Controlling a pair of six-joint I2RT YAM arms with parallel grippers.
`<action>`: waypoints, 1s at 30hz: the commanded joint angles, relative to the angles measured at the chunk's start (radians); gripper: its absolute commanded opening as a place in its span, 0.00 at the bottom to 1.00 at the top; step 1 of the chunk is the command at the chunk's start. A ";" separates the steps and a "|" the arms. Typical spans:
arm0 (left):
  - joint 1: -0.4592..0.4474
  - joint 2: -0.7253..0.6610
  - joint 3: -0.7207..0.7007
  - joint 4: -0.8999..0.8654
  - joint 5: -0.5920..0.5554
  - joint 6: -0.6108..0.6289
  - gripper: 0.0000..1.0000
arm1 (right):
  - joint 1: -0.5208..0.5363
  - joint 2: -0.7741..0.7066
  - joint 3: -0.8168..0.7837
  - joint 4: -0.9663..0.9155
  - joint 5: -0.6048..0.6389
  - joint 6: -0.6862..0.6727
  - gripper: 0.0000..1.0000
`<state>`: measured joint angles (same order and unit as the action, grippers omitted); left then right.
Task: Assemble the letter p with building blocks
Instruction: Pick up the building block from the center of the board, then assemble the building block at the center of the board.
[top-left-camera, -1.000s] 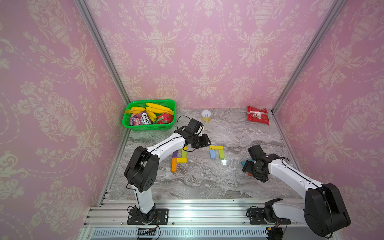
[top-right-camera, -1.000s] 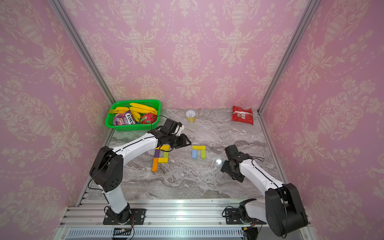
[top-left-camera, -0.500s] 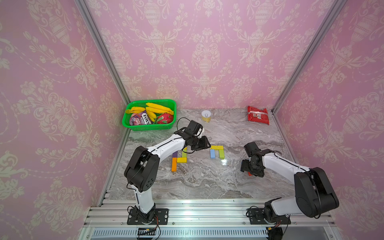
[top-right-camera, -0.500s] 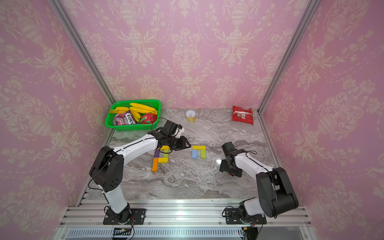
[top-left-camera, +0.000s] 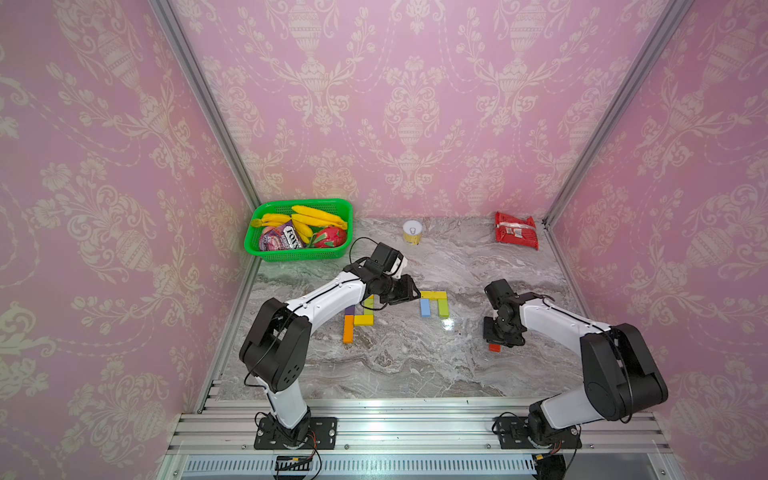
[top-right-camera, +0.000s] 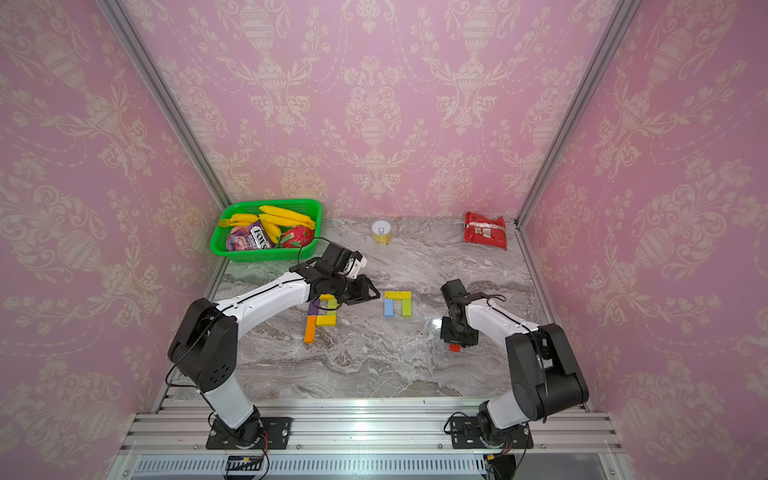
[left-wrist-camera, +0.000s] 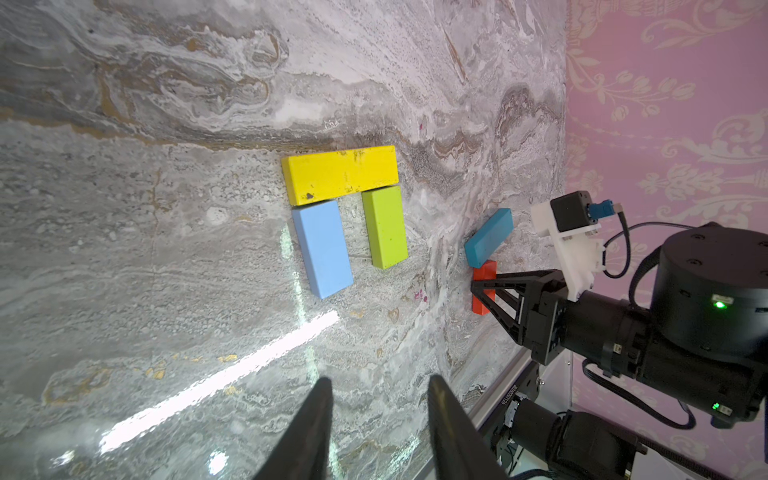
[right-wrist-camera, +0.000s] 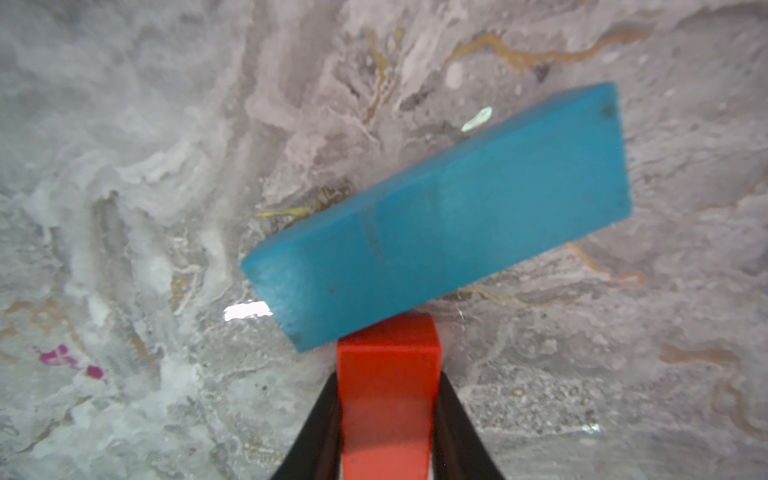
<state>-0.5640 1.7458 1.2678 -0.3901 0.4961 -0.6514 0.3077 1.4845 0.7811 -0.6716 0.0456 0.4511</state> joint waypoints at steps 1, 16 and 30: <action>0.004 -0.034 -0.016 -0.024 -0.003 0.024 0.41 | 0.022 -0.095 0.002 -0.051 -0.015 0.018 0.10; 0.044 -0.152 -0.093 0.002 -0.091 -0.004 0.41 | 0.354 0.030 0.423 -0.207 0.040 -0.611 0.11; 0.142 -0.307 -0.197 -0.023 -0.156 -0.012 0.43 | 0.517 0.188 0.365 -0.034 0.049 -0.779 0.11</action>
<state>-0.4393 1.4616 1.0943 -0.3901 0.3752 -0.6521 0.7891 1.6390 1.1576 -0.7353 0.0856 -0.2996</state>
